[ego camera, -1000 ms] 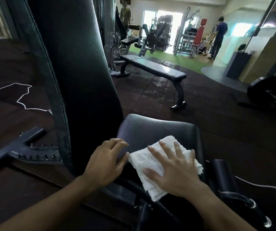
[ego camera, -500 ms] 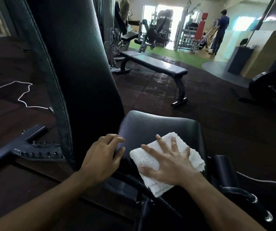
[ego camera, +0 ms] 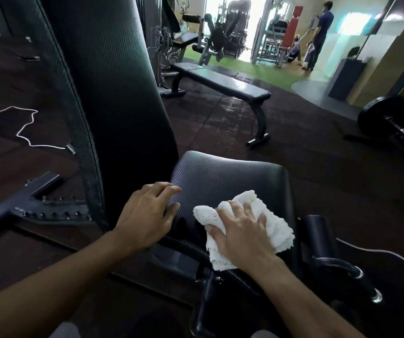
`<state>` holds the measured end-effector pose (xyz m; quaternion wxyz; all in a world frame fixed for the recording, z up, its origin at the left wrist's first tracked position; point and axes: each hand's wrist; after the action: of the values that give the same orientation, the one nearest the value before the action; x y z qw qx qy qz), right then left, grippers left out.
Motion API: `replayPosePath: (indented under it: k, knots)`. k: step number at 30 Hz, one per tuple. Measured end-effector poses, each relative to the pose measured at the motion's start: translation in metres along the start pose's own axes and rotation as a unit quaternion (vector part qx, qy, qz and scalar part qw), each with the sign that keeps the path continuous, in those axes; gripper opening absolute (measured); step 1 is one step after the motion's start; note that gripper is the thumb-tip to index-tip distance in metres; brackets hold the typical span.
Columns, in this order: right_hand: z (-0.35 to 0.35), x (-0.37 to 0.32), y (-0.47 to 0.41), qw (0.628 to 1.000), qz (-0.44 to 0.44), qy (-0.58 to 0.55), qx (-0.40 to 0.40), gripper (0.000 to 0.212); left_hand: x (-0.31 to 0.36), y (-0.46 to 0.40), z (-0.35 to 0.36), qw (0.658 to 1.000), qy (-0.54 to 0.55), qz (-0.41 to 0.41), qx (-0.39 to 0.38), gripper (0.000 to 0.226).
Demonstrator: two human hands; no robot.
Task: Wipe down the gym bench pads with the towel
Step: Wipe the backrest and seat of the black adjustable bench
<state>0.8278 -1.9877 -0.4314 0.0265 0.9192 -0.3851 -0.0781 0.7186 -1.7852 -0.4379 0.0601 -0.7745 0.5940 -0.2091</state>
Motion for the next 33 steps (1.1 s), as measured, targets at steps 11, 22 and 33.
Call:
replayPosePath:
  k: [11,22,33]
  knots:
    - [-0.007,-0.007,0.012,0.999,0.013,0.032,0.038,0.061,0.011,0.004,-0.032,0.997,0.013,-0.007,-0.077,0.046]
    - [-0.196,-0.022,0.083,0.998,0.034,0.049,0.004,0.067,0.090,-0.028,-0.220,0.972,-0.030,-0.030,-0.232,0.057]
    - [-0.425,-0.025,0.131,0.992,0.058,0.071,0.084,0.071,0.161,-0.123,-0.413,0.982,-0.006,0.024,-0.186,0.057]
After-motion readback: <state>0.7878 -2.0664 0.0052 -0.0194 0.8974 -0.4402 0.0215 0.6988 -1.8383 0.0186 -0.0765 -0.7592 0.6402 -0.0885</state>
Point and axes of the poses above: each hand's wrist, its own y-axis away from the middle knuckle, its own z-axis out of the palm, x = y × z, and after that the axes turned 5 degrees about -x, right-handed
